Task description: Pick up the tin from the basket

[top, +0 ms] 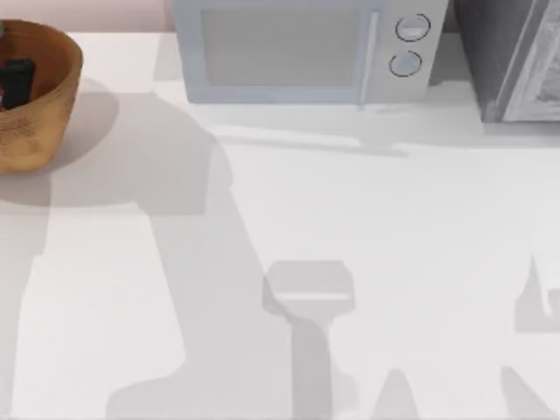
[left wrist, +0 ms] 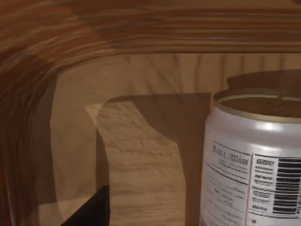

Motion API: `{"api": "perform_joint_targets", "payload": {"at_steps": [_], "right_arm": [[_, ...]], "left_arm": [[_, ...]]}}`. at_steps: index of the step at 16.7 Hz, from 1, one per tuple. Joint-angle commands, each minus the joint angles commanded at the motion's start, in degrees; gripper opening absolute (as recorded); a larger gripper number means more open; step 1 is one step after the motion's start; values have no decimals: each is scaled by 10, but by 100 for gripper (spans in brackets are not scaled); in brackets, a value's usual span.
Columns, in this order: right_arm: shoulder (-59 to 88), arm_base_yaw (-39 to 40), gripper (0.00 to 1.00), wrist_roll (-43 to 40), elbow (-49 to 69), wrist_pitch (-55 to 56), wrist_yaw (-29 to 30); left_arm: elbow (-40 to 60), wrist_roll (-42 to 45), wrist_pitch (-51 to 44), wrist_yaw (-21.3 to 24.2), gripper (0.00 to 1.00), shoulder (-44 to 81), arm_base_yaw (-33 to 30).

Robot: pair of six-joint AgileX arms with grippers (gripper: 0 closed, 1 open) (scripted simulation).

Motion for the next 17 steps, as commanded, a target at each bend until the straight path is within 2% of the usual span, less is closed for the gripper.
{"api": "perform_joint_targets", "payload": {"at_steps": [12,17], "right_arm": [[0,0,100,0,0,0,0],[0,0,100,0,0,0,0]], "left_arm": [[0,0,0,0,2,0,0],[0,0,0,0,0,0,0]]}}
